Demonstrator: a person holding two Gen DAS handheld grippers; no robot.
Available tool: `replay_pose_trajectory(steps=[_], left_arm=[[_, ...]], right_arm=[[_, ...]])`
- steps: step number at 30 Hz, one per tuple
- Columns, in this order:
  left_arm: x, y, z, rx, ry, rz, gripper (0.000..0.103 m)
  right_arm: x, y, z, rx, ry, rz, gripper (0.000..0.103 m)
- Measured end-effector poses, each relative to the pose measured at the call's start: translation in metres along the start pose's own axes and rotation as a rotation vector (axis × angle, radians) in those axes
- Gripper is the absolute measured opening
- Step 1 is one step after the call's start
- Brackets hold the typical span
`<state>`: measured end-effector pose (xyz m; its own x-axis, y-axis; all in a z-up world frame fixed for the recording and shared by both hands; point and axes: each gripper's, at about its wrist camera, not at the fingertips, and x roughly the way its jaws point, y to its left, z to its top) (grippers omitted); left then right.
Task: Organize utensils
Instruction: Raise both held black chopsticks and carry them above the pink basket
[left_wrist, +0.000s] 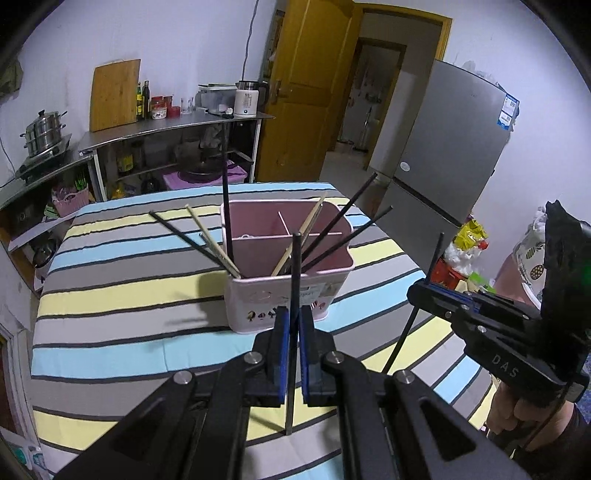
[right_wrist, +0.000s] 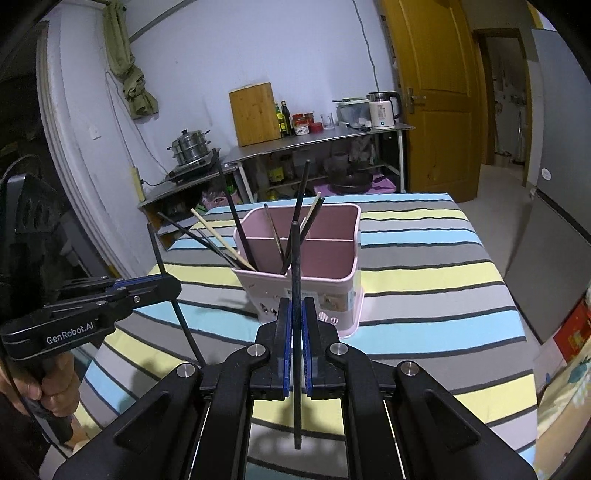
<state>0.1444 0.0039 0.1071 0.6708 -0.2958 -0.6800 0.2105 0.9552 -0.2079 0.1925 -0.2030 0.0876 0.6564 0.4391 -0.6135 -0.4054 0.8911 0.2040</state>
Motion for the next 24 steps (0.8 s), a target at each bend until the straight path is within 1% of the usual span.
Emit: replay_pose_trajectory(steps=[6, 16, 20, 24], left_arm=[[-0.012, 0.0, -0.007, 0.003, -0.001, 0.001, 0.006], [-0.03, 0.003, -0.02, -0.004, 0.041, -0.015, 0.006], [-0.033, 0.005, -0.021, -0.006, 0.051, -0.009, 0.006], [-0.034, 0.005, -0.015, -0.008, 0.042, -0.009, 0.006]], right_arm=[[-0.011, 0.003, -0.005, -0.013, 0.004, -0.007, 0.005], [-0.028, 0.008, -0.011, -0.034, 0.019, -0.015, 0.005], [-0.034, 0.013, -0.011, -0.036, 0.005, -0.009, 0.005], [-0.037, 0.019, -0.005, -0.042, -0.023, 0.004, 0.005]])
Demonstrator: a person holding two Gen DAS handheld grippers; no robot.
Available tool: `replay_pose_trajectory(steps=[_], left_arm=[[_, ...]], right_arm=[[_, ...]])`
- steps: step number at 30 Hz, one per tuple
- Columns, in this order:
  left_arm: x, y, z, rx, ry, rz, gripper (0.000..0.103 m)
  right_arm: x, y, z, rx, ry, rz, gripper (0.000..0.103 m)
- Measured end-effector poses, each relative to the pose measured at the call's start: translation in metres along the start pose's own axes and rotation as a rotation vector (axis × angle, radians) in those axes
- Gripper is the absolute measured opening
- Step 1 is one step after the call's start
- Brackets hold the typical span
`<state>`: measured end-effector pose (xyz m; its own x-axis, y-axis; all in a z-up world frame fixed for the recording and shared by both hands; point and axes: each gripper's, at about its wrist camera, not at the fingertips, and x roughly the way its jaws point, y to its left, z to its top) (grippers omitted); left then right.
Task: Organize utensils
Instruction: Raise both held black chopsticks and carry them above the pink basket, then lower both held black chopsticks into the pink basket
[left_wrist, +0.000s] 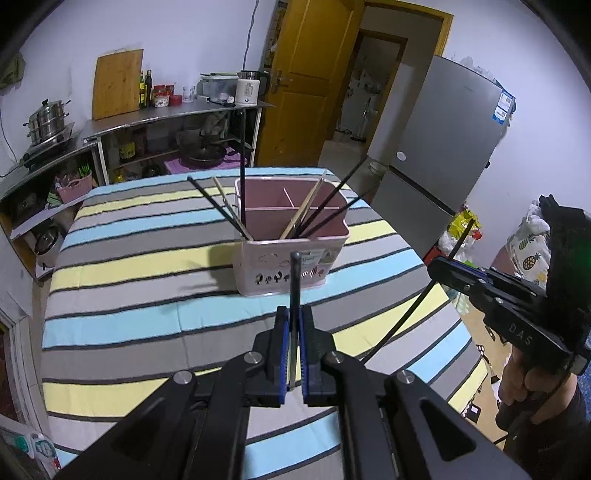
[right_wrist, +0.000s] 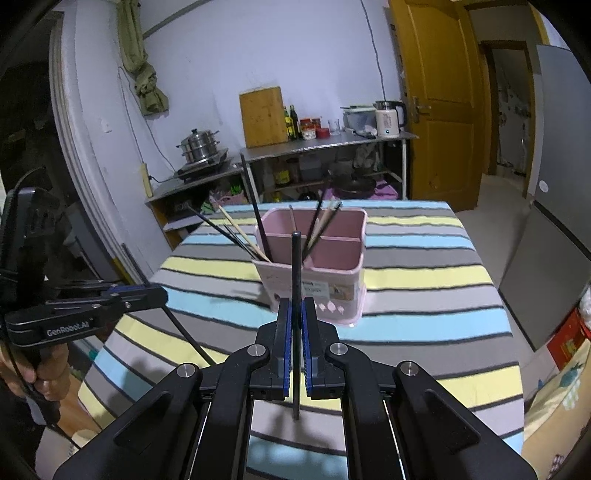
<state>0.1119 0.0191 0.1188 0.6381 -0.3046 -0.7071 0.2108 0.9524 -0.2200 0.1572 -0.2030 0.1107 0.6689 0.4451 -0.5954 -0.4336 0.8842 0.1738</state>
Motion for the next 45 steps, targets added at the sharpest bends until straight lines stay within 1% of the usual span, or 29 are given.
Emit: replay_pose_trajectory(steps=[5, 17, 22, 28, 33, 35, 40, 42, 45], left_arm=[[-0.006, 0.003, 0.017, -0.007, -0.036, -0.001, 0.006], [-0.032, 0.01, 0.075, -0.015, -0.178, -0.009, 0.006], [-0.031, 0.015, 0.094, -0.02, -0.212, 0.001, 0.006], [-0.025, 0.021, 0.112, -0.025, -0.241, 0.011, 0.006], [-0.01, 0.025, 0.118, -0.026, -0.244, 0.02, 0.006], [-0.002, 0.027, 0.12, -0.03, -0.242, 0.01, 0.006], [0.014, 0.028, 0.12, -0.022, -0.241, 0.02, 0.006], [0.022, 0.028, 0.118, -0.014, -0.232, 0.03, 0.006], [0.034, 0.029, 0.114, -0.017, -0.2, 0.025, 0.006]], right_arm=[[-0.001, 0.003, 0.015, 0.005, -0.046, 0.016, 0.005], [0.0, 0.016, 0.072, 0.005, -0.187, 0.024, 0.005], [0.008, 0.022, 0.095, 0.005, -0.23, 0.031, 0.005], [0.017, 0.023, 0.113, 0.004, -0.274, 0.029, 0.005], [0.033, 0.017, 0.119, 0.015, -0.279, 0.019, 0.005], [0.037, 0.012, 0.118, 0.02, -0.276, 0.018, 0.005], [0.052, 0.005, 0.115, 0.024, -0.26, -0.002, 0.005], [0.057, 0.002, 0.113, 0.028, -0.25, -0.008, 0.005], [0.067, 0.001, 0.107, 0.021, -0.224, -0.015, 0.005]])
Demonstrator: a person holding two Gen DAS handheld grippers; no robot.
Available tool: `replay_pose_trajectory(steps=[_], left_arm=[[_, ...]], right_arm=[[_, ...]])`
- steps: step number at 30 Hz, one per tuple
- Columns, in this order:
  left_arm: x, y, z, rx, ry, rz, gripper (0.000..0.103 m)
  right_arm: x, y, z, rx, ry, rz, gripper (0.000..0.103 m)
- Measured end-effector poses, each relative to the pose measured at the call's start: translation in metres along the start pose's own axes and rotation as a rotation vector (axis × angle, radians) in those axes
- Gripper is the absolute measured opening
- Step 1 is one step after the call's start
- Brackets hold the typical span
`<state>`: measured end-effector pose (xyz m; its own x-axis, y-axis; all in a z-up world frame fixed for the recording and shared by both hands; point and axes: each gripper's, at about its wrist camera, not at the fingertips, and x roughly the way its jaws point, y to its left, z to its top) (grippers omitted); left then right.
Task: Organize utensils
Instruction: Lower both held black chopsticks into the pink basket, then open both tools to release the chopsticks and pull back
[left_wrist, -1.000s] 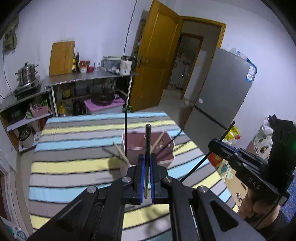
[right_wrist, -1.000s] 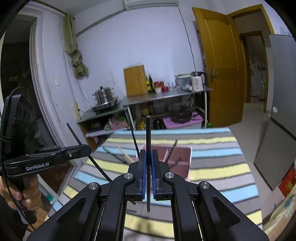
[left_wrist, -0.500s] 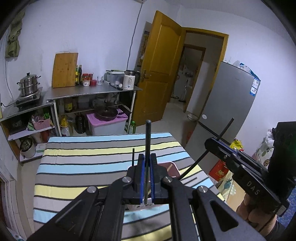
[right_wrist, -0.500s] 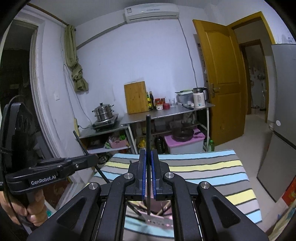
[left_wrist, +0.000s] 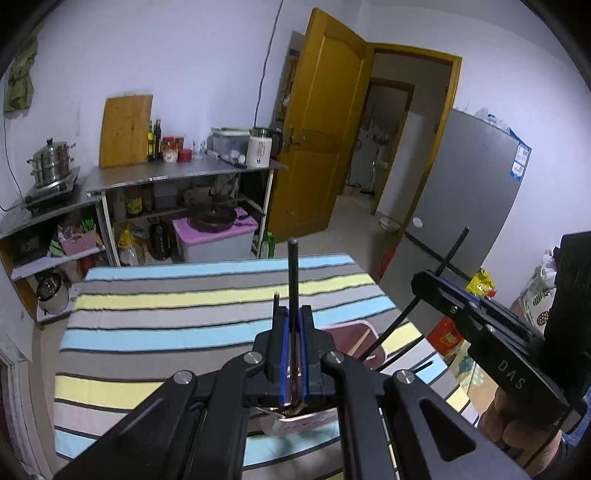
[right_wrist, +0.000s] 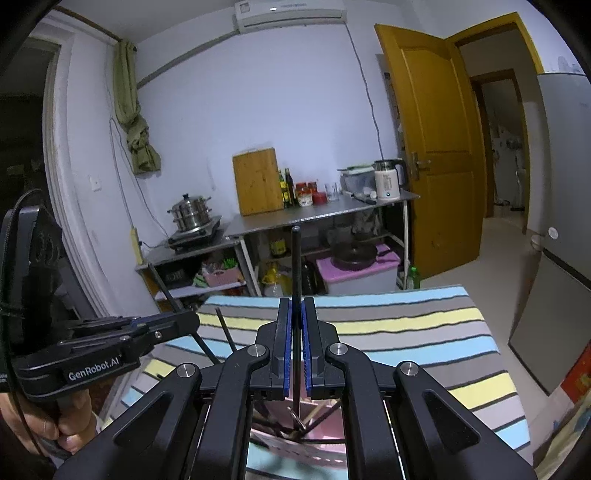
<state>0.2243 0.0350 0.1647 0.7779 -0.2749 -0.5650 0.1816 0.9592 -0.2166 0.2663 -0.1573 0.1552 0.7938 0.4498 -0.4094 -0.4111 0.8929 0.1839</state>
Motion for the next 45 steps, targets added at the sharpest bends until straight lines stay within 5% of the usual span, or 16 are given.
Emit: replay_pose_trajectory(steps=[18, 25, 36, 45], left_arm=[[0.027, 0.005, -0.031, -0.026, 0.123, 0.0, 0.006], [0.017, 0.006, -0.032, -0.039, 0.097, -0.01, 0.032], [-0.025, 0.008, -0.039, -0.061, 0.01, 0.016, 0.039], [-0.045, -0.003, -0.074, -0.049, -0.027, 0.029, 0.041]], right_arm=[[0.024, -0.004, -0.034, -0.012, 0.155, -0.001, 0.005], [0.013, -0.003, -0.03, -0.024, 0.14, -0.002, 0.009], [-0.029, -0.003, -0.033, -0.011, 0.084, 0.004, 0.016], [-0.062, -0.001, -0.074, 0.006, 0.091, -0.03, 0.018]])
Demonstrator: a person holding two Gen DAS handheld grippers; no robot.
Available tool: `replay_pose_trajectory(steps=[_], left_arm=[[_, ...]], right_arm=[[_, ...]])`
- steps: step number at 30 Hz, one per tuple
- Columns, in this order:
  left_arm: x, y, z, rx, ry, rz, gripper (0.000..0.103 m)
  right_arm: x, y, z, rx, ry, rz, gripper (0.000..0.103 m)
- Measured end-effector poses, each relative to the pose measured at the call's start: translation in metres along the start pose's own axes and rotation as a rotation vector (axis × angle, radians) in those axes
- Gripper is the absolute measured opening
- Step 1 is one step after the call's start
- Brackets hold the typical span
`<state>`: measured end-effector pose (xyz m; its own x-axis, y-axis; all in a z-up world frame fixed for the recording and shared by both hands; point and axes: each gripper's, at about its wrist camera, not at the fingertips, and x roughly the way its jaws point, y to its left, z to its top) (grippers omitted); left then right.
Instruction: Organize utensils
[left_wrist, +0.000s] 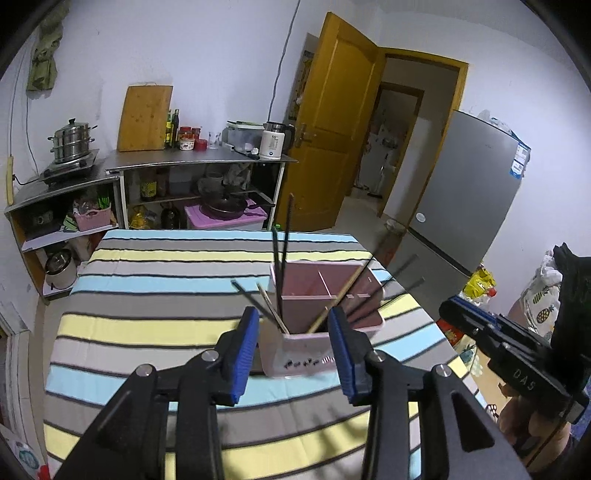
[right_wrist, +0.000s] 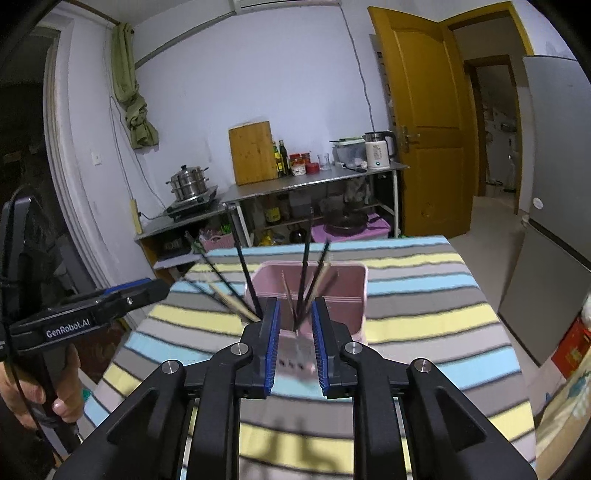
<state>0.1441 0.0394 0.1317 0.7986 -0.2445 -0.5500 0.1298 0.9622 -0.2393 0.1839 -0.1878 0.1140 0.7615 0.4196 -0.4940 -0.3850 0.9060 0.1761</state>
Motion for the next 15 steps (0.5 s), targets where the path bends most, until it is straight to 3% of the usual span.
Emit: replay_pose_trajectory(steps=[15], left_arm=[[-0.025, -0.026, -0.073, 0.055, -0.047, 0.019, 0.041]], right_arm=[[-0.032, 0.016, -0.066, -0.033, 0.026, -0.018, 0.018]])
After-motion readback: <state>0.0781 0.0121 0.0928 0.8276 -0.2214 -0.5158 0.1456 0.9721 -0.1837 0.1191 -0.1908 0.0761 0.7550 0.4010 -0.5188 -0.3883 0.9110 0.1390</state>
